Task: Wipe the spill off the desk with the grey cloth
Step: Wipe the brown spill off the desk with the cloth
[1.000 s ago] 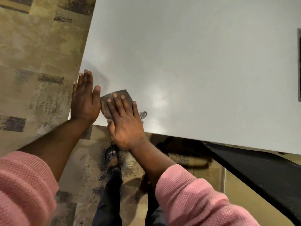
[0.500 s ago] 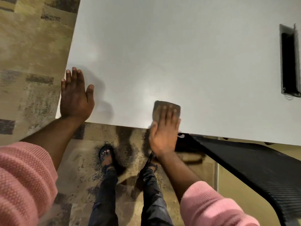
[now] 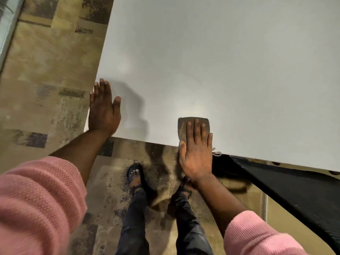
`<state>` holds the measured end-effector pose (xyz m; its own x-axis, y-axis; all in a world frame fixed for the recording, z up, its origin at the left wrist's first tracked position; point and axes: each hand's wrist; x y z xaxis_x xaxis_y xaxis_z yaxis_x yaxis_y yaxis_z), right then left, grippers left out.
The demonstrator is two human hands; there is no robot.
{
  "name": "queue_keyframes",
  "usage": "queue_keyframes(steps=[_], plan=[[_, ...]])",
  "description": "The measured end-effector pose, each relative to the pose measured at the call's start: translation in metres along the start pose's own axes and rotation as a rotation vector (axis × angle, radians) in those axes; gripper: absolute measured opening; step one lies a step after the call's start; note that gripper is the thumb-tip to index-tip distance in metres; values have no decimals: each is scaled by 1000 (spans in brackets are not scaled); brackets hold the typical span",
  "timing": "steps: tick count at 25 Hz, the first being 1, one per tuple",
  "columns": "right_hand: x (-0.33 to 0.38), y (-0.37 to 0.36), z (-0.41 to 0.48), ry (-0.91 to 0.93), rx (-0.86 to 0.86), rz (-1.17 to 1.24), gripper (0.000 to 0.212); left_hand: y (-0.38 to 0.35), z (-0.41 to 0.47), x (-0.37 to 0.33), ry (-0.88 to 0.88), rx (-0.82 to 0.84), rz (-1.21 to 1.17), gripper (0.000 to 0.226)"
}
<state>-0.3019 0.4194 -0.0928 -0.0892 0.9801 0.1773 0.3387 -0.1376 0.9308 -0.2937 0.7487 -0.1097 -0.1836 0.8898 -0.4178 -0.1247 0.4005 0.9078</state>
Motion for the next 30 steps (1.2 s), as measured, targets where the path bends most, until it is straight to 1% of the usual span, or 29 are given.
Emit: queue_keyframes(steps=[1,3,5,7,9,11,12,14,16,18,19,21,23,27,30], plan=[[14,-3,3,59,14,-4,68,1,1,-1,3,-4,-26,67],[55,-10,10,241,42,-17,67,4,4,-3,23,-17,-137,65],[112,-18,22,416,61,-23,66,13,3,-1,122,-75,-291,64],[169,-21,34,551,89,-37,67,27,-8,4,269,-194,-395,63],[214,-18,42,693,167,-73,69,41,-28,9,404,-346,-439,63],[230,-8,51,786,245,-18,67,48,-51,5,467,-430,-455,62],[228,-1,57,810,231,33,65,50,-61,0,454,-425,-431,61],[211,12,77,770,102,78,64,44,-72,-11,347,-309,-282,59],[192,20,107,664,18,61,68,31,-73,-19,262,-148,-80,63],[178,21,135,598,-13,-23,67,17,-68,-28,277,-31,53,74],[174,18,145,588,-22,-59,65,12,-65,-30,295,1,87,79],[171,10,155,592,-29,-75,63,5,-55,-28,302,12,124,86],[171,6,157,590,-34,-65,63,5,-33,-19,283,-1,134,87],[176,10,155,556,-25,-31,64,17,40,5,254,43,7,83],[178,10,153,555,-48,2,64,21,109,19,197,23,-52,78]])
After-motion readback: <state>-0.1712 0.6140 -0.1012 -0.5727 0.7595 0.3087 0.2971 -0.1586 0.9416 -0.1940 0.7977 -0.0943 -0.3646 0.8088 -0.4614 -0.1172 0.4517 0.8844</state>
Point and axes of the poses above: each hand's wrist, its own z-axis towards the middle knuckle, its own y-axis out of the back of the hand, x = y × z, and after that the axes turned 12 degrees about -y, right-handed
